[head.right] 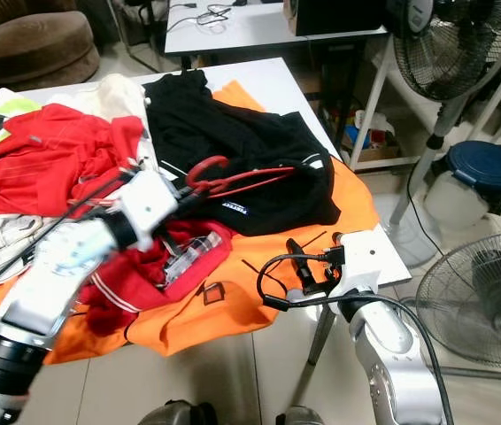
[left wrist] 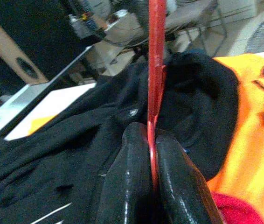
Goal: Hang hanger
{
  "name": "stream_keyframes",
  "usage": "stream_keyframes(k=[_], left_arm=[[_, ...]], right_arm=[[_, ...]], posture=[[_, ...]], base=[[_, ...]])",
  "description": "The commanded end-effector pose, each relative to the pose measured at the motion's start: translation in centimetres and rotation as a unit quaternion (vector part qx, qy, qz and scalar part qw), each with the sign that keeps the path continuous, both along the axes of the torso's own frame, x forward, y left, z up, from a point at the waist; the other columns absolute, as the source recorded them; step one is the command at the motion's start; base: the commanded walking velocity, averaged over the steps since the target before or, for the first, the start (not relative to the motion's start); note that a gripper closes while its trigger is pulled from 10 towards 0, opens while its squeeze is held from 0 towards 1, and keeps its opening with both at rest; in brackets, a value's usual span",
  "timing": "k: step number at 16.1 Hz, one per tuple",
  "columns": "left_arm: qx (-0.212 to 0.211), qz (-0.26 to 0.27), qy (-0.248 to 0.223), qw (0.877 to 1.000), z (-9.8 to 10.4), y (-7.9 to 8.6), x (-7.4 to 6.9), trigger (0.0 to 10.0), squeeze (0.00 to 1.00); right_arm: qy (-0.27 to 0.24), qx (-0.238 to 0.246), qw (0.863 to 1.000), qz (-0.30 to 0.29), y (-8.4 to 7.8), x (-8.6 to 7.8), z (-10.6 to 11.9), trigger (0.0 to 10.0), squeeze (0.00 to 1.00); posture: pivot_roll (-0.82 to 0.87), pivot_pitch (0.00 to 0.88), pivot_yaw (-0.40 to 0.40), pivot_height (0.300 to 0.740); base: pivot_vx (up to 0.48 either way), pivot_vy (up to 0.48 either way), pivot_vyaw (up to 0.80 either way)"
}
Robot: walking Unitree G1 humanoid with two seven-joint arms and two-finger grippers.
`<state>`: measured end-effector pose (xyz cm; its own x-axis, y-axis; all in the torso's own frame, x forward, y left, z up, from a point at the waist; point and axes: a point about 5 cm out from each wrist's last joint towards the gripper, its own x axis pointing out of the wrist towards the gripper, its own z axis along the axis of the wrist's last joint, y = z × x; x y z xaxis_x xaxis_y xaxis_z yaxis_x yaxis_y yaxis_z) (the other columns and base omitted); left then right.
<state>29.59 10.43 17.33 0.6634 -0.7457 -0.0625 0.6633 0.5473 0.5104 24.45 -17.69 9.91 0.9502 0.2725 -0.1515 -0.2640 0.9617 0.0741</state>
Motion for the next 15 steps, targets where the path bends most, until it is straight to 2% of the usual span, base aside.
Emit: stream_keyframes(k=[1, 4, 6, 8, 10, 11, 15], left_arm=[[0.013, -0.014, -0.019, 1.0, 0.1, -0.8, -0.4, 10.0, 0.0], [0.005, -0.012, -0.053, 0.999, 0.2, -2.2, -0.5, 10.0, 0.0], [0.034, -0.01, -0.164, 0.986, 0.5, -4.0, -1.0, 10.0, 0.0], [0.036, 0.01, -0.227, 0.973, 0.9, -4.5, -0.7, 10.0, 0.0], [0.057, 0.01, -0.256, 0.965, 0.7, -4.6, -0.6, 10.0, 0.0], [0.087, -0.002, -0.286, 0.954, -0.2, -5.2, -0.7, 10.0, 0.0], [0.147, -0.029, -0.296, 0.943, -4.1, -6.4, -0.5, 10.0, 0.0]], right_arm=[[0.005, 0.002, 1.0, 0.001, 0.1, 0.0, -0.2, 10.0, 0.0], [0.006, 0.002, 1.0, 0.001, 0.1, 0.0, -0.3, 10.0, 0.0], [0.006, 0.002, 1.0, -0.002, 0.1, 0.1, -0.3, 10.0, 0.0], [0.006, 0.002, 1.0, -0.003, 0.0, 0.0, -0.3, 10.0, 0.0], [0.007, 0.001, 1.0, -0.003, 0.1, 0.0, -0.3, 10.0, 0.0], [0.007, 0.006, 1.0, -0.005, 0.1, 0.1, -0.3, 10.0, 0.0], [0.007, 0.015, 1.0, -0.01, -0.2, 0.3, 0.0, 10.0, 0.0]], posture=[[-0.15, 0.083, 0.102, 0.74], [-0.16, 0.083, 0.105, 0.74], [-0.16, 0.083, 0.106, 0.74], [-0.16, 0.084, 0.106, 0.74], [-0.16, 0.084, 0.106, 0.74], [-0.16, 0.083, 0.107, 0.74], [-0.17, 0.083, 0.108, 0.74]], base=[[0.0, 0.0, 0.0], [0.0, 0.0, 0.0], [0.0, 0.0, 0.0], [0.0, 0.0, 0.0], [0.0, 0.0, 0.0], [0.0, 0.0, 0.0], [0.0, 0.0, 0.0]])
